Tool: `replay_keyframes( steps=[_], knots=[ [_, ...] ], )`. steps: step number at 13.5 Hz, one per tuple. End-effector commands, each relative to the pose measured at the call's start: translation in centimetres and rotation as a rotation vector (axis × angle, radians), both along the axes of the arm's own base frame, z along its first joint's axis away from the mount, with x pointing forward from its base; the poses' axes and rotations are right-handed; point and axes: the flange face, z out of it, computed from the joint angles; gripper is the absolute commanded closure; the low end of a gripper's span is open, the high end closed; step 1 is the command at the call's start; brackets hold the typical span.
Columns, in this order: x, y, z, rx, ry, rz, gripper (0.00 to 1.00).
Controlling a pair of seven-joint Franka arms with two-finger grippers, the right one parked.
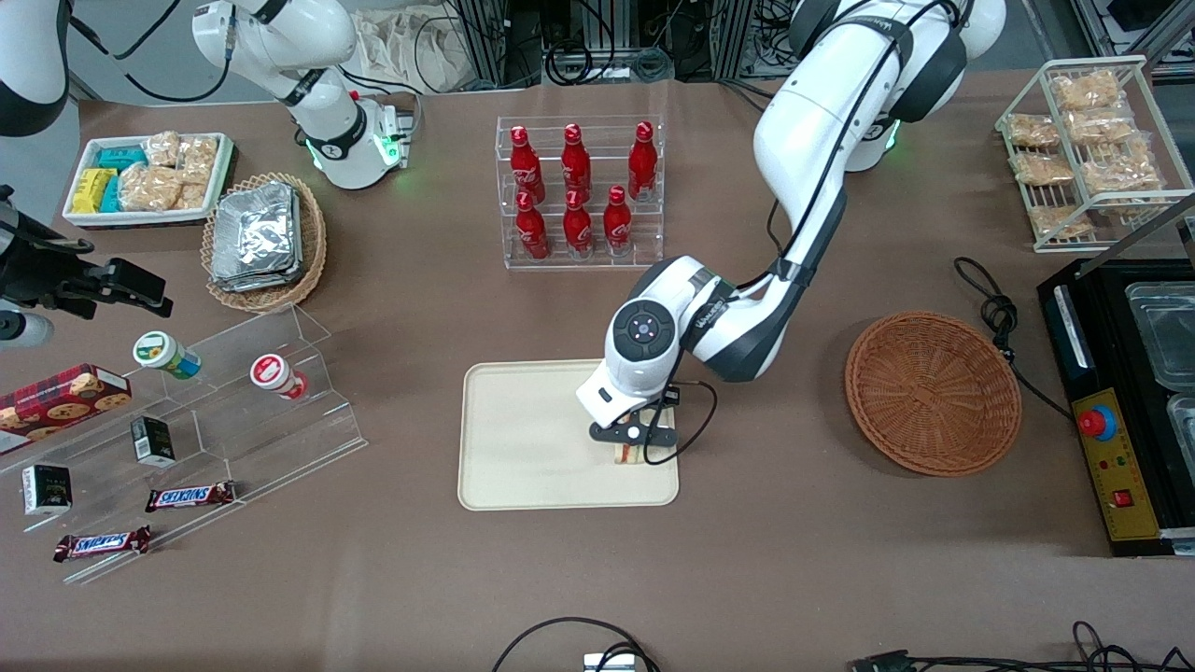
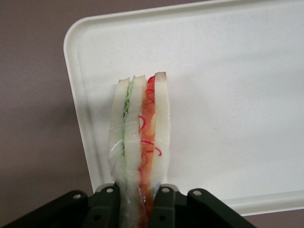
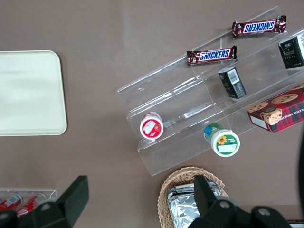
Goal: Place sandwich from basket to tray
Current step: 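Carry the sandwich over the cream tray and lower it, then open the left gripper to release the sandwich onto the tray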
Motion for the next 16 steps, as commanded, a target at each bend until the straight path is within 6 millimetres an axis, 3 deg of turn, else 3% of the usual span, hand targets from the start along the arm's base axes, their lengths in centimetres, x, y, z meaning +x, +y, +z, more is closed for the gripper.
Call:
replay_keyframes(
  steps=[1,5,8,11,13,14,16],
  knots=[
    [0.1,-0.9,-0.1,0.011,-0.021,0.004,0.79],
    [0.2,-0.9,-1.3,0.028,-0.032,0.013,0.76],
    [-0.2,-1.2,-2.4,0.051,-0.054,0.023,0.67],
    [-0.2,-1.4,-2.5,0.046,-0.059,0.034,0.47],
    [-0.1,-1.5,-2.3,0.036,-0.069,0.090,0.07],
    [0.0,-1.6,-2.3,0.023,-0.078,0.106,0.00],
    [0.2,-1.6,-1.7,0.013,-0.088,0.140,0.00]
  ],
)
